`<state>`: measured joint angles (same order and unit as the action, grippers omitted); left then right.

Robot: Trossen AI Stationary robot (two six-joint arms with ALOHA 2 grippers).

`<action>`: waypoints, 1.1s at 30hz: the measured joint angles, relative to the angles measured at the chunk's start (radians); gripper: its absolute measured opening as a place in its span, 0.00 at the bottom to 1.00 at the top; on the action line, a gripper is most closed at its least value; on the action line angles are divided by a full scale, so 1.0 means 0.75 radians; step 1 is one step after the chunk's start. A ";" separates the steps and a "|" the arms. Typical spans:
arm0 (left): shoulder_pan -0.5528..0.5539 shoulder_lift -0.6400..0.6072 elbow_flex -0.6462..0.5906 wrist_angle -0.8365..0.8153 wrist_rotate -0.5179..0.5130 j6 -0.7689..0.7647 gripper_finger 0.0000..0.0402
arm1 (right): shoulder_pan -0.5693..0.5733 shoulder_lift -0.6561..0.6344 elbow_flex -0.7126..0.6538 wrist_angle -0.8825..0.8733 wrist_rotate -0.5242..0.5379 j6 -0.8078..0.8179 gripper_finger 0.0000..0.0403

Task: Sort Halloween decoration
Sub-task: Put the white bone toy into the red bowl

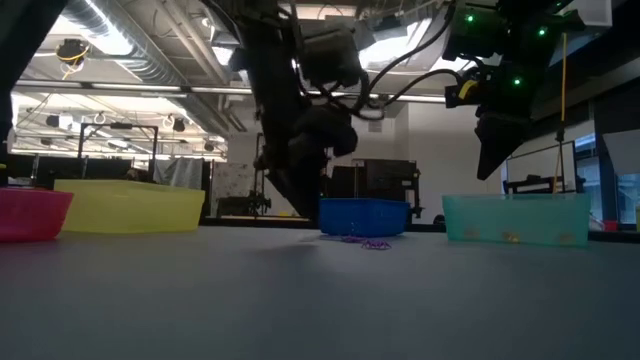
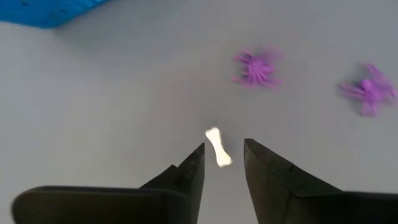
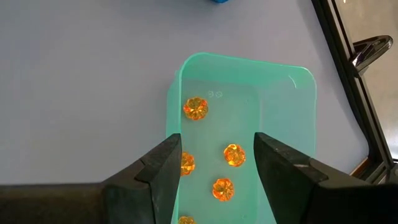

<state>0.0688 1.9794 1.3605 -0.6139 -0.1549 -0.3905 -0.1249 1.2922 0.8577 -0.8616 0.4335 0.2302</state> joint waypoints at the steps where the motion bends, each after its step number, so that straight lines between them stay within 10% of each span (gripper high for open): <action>1: 0.006 0.010 0.000 0.006 0.000 -0.025 0.25 | 0.000 0.000 0.000 0.001 0.000 0.000 0.50; 33: 0.015 0.096 0.005 -0.060 0.035 -0.109 0.25 | 0.000 0.000 0.001 0.002 -0.010 0.001 0.50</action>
<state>0.0803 2.0518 1.3643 -0.6590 -0.1284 -0.4725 -0.1249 1.2922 0.8581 -0.8604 0.4259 0.2306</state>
